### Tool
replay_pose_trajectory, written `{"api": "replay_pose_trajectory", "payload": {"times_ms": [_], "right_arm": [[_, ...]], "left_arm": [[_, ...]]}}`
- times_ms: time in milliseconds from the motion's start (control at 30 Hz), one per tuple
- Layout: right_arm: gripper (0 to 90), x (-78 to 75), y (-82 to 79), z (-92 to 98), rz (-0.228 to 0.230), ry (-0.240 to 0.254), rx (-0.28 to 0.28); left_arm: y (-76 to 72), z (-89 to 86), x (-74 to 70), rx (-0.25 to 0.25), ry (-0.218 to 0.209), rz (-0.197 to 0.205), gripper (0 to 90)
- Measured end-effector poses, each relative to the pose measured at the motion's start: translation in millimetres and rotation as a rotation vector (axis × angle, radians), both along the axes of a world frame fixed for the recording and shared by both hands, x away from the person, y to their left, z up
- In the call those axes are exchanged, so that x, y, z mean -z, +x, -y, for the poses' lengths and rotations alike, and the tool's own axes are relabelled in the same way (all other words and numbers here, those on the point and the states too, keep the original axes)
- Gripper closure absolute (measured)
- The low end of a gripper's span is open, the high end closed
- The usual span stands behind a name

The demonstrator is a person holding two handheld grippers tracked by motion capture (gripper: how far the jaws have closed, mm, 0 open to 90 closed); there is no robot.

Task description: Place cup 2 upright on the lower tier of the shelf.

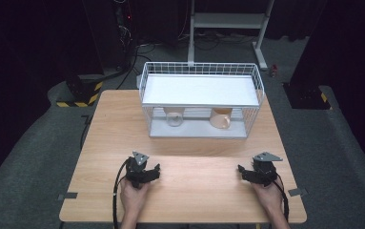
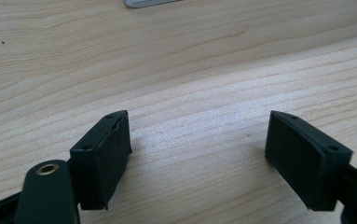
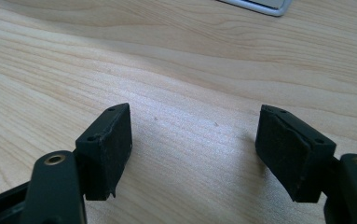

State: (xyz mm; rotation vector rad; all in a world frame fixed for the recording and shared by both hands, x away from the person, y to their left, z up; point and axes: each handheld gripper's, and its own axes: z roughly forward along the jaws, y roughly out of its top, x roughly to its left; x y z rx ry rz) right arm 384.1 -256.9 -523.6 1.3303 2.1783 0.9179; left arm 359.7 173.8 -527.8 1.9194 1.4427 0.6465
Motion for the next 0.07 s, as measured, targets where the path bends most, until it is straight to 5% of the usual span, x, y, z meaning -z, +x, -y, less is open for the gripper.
{"api": "replay_pose_trajectory", "payload": {"times_ms": [67], "right_arm": [[27.6,0.0,0.0,0.0,0.001,-0.002,0.000]], "left_arm": [[0.0,0.0,0.0,0.000,0.000,0.000,22.7]]}}
